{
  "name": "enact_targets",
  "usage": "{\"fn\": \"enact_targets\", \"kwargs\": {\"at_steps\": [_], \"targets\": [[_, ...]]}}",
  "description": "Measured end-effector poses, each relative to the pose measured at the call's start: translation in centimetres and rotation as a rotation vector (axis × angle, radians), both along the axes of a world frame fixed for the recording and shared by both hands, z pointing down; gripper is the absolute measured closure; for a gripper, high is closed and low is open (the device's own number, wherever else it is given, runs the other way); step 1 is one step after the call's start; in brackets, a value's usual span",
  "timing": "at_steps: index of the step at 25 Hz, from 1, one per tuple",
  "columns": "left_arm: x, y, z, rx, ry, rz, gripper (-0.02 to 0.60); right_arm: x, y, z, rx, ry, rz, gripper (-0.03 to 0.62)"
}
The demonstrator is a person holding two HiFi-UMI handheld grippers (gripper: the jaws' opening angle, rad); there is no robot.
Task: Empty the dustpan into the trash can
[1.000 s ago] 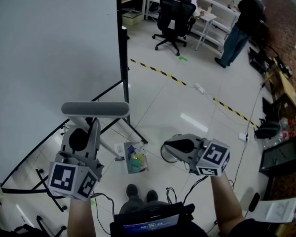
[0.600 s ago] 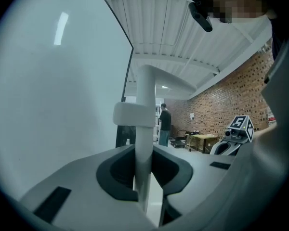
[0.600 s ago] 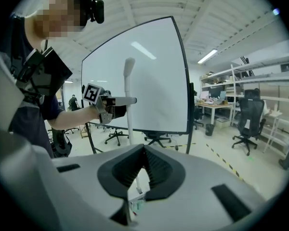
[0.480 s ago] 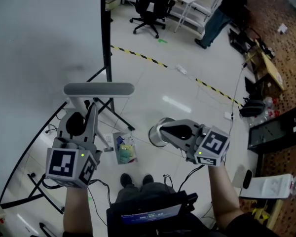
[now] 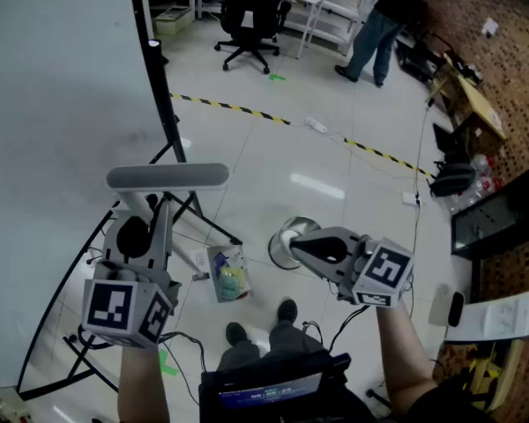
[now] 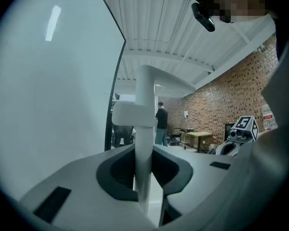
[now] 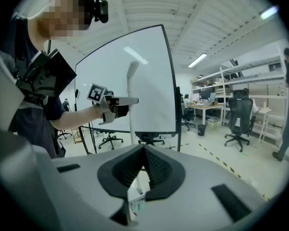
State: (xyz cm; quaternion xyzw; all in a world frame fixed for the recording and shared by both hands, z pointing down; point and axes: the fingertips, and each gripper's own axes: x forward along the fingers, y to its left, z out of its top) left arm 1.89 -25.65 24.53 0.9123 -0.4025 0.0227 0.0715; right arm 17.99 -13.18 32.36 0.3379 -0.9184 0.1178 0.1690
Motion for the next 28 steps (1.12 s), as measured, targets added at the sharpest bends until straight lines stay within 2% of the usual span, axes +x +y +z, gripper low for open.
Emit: {"fn": "enact_targets", "kwargs": {"at_steps": [11, 15, 19, 24, 28], "targets": [[7.3, -1.7, -1.2, 0.017, -0.048, -0.006, 0.525, 9.0, -2.2, -3.0, 0.062, -0.149, 0.028, 0.571], [9.6, -2.6, -0.8, 0.012, -0.056, -0.026, 0.525, 12.3, -3.4, -2.7, 0.063, -0.152, 0.026, 0.571], [12.2, -3.3, -0.8, 0.004, -0.058, -0.033, 0.525, 14.7, -3.3, -2.1, 0.048, -0.138, -0.005, 0.576], [15.2, -3.2, -1.0, -0.003, -0.074, -0.040, 0.525, 17.3, -2.6, -2.0, 0.040, -0.170, -0.059, 0.576], [16.7, -2.7, -1.6, -0.002, -0.084, -0.048, 0.526, 18.8, -2.6, -3.6, 0.065, -0.227, -0.062, 0.569]]}}
